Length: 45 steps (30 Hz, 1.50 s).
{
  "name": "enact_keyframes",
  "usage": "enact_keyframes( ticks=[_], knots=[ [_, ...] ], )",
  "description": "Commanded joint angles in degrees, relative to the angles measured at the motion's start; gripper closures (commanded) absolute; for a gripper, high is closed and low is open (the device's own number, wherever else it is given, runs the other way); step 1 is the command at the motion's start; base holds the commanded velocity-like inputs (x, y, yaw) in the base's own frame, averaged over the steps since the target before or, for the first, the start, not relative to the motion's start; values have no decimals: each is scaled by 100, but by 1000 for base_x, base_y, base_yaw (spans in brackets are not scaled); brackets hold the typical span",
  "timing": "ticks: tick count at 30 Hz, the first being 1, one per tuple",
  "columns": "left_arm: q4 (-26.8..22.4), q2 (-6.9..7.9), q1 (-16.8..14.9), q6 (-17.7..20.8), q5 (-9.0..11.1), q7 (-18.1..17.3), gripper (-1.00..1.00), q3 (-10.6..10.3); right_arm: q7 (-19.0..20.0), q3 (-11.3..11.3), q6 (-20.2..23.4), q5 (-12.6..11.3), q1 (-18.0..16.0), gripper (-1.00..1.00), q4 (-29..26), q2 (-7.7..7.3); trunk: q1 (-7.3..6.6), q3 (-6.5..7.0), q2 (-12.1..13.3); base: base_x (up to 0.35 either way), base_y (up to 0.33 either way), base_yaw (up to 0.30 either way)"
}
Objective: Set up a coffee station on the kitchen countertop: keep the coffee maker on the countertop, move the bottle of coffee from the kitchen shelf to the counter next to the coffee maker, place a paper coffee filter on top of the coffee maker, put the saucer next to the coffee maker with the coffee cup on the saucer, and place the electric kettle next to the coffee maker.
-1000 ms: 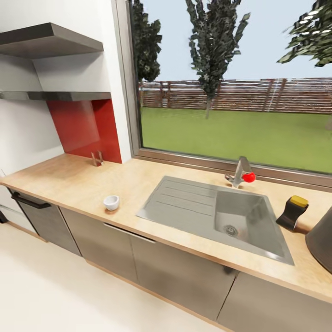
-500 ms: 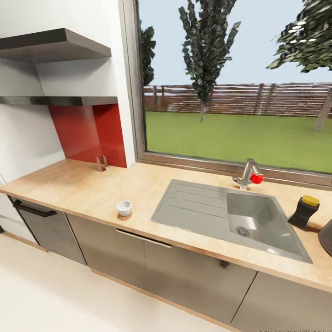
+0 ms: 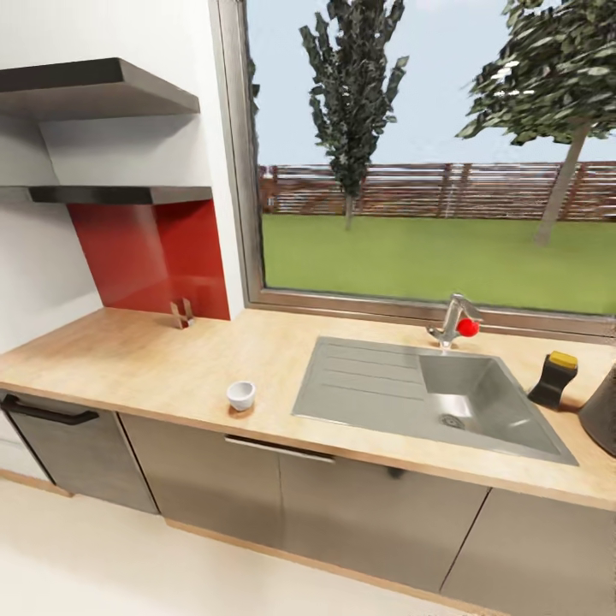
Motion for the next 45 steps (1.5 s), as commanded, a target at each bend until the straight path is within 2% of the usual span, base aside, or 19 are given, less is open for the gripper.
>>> enact_keyframes(
  ticks=[1, 28, 36, 40, 45],
  knots=[
    [0, 3, -2, -8, 61, -39, -100, -22, -27, 48, 18, -46, -4, -100, -3, 2, 2, -2, -8, 0, 338, -222],
    [1, -3, -2, -8, 61, -39, -100, -22, -27, 56, 18, -47, -4, -100, -8, 2, 2, 181, -8, 0, 338, -225],
    [2, -1, -5, -8, 61, -36, -100, -22, -27, 57, -28, -33, -4, -100, -13, 11, 2, 189, -8, 27, 338, -42],
    [2, -1, -3, -8, 61, -34, -100, -22, -27, 57, -254, -15, -4, -100, -5, 1, 2, 190, -8, 105, 336, -3],
    [-1, -5, -4, -8, 61, -31, -100, -22, -27, 57, -318, -19, -4, -100, -5, -3, 2, 190, -8, 29, 335, 0]
  ],
)
